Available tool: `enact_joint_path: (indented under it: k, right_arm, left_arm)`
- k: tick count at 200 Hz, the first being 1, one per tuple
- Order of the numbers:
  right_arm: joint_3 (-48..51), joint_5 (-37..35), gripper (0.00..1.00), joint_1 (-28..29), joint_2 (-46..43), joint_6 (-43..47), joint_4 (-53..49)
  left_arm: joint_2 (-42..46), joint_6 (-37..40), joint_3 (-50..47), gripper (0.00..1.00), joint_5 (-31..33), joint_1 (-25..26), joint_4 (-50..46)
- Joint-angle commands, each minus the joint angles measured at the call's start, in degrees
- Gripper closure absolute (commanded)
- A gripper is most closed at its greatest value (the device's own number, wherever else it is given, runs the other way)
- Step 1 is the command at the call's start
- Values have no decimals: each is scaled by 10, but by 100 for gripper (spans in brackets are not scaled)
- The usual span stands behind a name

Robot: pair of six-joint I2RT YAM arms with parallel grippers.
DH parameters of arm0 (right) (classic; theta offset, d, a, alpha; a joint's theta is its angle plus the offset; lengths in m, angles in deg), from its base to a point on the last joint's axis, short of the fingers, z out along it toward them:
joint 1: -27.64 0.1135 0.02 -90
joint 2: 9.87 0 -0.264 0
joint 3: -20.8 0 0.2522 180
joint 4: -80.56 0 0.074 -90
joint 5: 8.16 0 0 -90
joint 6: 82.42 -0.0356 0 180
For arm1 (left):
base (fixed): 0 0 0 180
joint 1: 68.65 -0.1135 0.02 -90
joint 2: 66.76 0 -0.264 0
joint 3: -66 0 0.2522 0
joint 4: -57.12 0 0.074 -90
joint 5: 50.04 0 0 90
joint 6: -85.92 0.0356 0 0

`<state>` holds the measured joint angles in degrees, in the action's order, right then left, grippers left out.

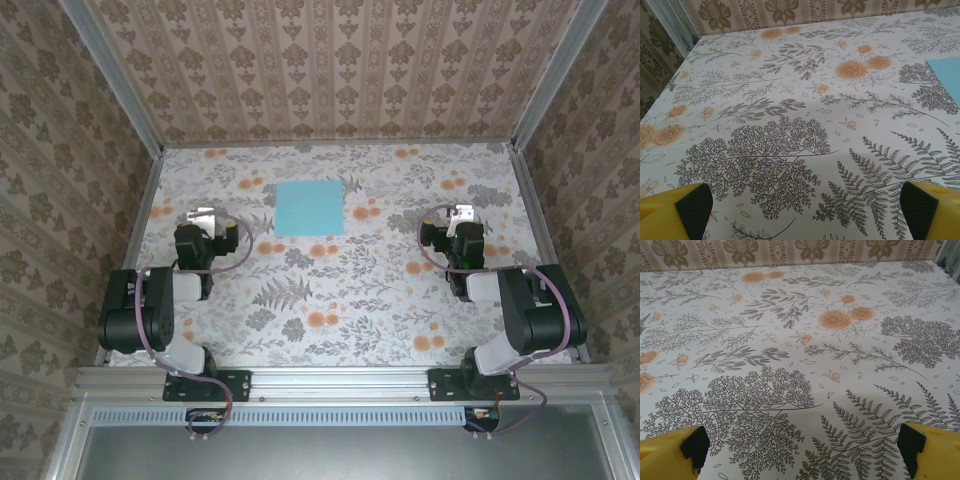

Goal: Fold a paper plane with a square sheet of paper (fold left side to right side)
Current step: Move the square sheet of paper to the center of the table.

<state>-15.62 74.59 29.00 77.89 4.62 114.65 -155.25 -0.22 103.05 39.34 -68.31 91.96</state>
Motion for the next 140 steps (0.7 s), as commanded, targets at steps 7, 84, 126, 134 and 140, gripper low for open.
enact_joint_path:
  k: [7,84,126,134,140]
  right_arm:
    - [-1,-10,0,0,-2,0,22]
    - [-1,-9,0,0,-2,0,21]
    - [-1,-8,0,-1,-2,-2,21]
    - [0,-7,0,-1,-3,-2,22]
    - [1,-7,0,-1,-3,-2,24]
  left_arm:
    - [4,-8,2,0,5,4,-1]
    - [5,-9,2,0,5,3,-1]
    - [5,-10,1,0,4,3,1]
    - [6,-12,-1,0,11,3,4]
    - [12,-19,-2,0,30,2,1]
